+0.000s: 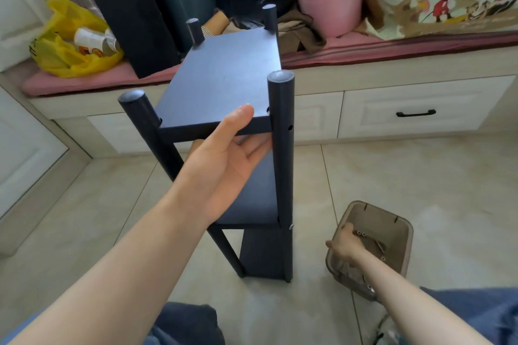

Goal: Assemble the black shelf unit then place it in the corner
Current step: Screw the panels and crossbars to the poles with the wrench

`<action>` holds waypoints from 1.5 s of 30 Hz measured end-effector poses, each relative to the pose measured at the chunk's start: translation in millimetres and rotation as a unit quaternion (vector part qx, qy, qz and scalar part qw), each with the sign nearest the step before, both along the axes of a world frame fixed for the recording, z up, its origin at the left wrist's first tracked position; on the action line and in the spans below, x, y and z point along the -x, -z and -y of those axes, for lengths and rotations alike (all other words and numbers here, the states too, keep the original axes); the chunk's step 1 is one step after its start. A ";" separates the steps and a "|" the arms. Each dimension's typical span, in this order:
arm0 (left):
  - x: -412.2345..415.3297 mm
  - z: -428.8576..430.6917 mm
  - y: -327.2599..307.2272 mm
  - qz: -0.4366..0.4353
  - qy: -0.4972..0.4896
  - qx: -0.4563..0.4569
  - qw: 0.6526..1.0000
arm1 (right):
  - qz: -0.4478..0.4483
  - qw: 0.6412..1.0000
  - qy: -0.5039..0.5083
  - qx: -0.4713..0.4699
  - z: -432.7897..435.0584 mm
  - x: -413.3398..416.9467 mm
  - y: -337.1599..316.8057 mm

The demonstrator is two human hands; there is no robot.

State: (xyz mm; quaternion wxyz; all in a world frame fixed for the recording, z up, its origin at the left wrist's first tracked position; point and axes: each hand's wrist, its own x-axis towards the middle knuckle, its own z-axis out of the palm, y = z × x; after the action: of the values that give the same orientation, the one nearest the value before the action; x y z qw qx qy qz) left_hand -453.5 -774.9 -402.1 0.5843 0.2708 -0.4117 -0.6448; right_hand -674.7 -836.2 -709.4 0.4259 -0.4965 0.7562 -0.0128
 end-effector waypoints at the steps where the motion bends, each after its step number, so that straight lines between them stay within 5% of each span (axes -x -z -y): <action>1: -0.1 -0.5 -0.1 0.004 0.002 -0.001 1.000 | 0.001 1.000 0.011 0.012 -4.0 -3.4 5.9; 5: -0.1 -0.6 0.9 0.022 -0.001 -0.006 1.000 | 0.022 0.999 0.036 -0.027 -13.8 -14.0 22.3; 9: -0.4 0.1 1.4 0.024 -0.012 -0.012 1.000 | 0.001 0.999 -0.046 -0.027 -18.8 -21.9 18.7; 21: -1.5 -0.9 1.8 0.032 -0.016 -0.012 0.999 | 0.121 0.977 -0.155 -0.086 -29.2 -35.6 22.6; 25: -0.2 -0.6 2.3 0.029 -0.021 -0.014 0.999 | 0.058 0.990 -0.132 -0.010 -23.2 -28.3 35.5; 30: 0.8 -0.3 1.4 0.025 -0.023 -0.014 0.999 | -0.053 0.980 -0.186 -0.042 -21.7 -15.5 55.0; 45: 0.8 -0.9 1.9 0.052 -0.021 -0.007 0.998 | -0.163 0.952 -0.253 0.051 -31.5 -9.2 104.1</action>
State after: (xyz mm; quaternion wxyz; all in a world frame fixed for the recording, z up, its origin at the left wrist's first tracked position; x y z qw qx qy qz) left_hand -454.3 -774.0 -404.0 0.5736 0.3171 -0.4311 -0.6201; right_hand -665.5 -804.7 -813.5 0.2605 -0.6877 0.6635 0.1376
